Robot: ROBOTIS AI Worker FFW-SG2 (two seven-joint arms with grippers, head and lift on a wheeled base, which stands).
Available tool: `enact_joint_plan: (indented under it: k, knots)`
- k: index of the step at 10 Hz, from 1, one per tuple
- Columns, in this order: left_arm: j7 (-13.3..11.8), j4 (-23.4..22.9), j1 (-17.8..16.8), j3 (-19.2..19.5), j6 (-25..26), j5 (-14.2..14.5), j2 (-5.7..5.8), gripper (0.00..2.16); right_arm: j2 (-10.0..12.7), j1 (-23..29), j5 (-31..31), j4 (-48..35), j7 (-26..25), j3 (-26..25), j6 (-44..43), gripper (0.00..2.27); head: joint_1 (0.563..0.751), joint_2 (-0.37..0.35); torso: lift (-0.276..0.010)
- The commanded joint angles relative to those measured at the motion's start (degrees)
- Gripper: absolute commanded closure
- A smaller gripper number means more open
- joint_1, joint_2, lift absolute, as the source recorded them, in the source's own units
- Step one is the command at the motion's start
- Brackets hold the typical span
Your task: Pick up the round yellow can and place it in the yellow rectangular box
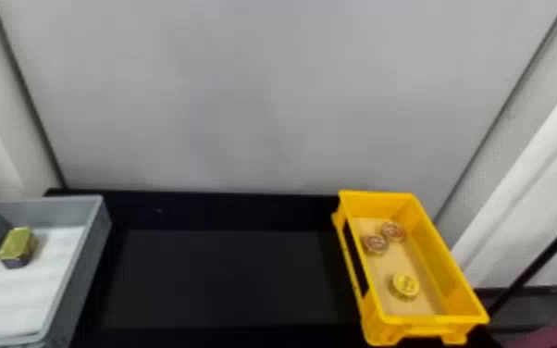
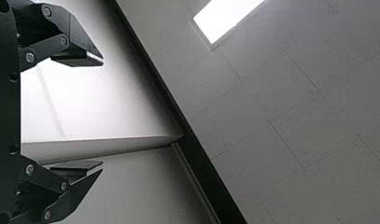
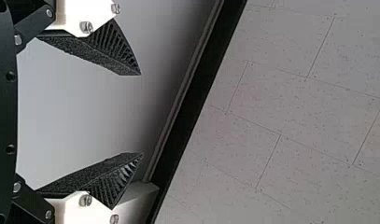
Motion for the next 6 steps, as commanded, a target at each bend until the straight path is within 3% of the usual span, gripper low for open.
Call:
enact_joint_plan:
  k: [1,3,4,6]
  knots:
    - [0.00,-0.06,0.00,0.05,-0.01,0.00,0.00,0.45,-0.16,-0.39,-1.18,0.27,-1.24,0.39,0.49,0.22,0.641,-0.169,0.000]
    - [0.00,-0.15,0.09,-0.04,-0.01,0.00,-0.09,0.45,-1.03,-0.30,1.02,0.36,-1.51,0.83,0.49,0.24,0.641,-0.169,0.000]
    - [0.00,-0.15,0.09,0.05,0.17,0.00,-0.18,0.45,-1.21,-0.30,2.60,0.36,-1.51,1.27,0.22,0.00,0.641,-0.169,0.000]
    - [0.00,-0.15,0.09,0.05,0.17,0.00,-0.18,0.45,-1.21,-0.22,2.25,0.45,-1.24,1.97,-0.31,0.05,0.641,-0.169,0.000]
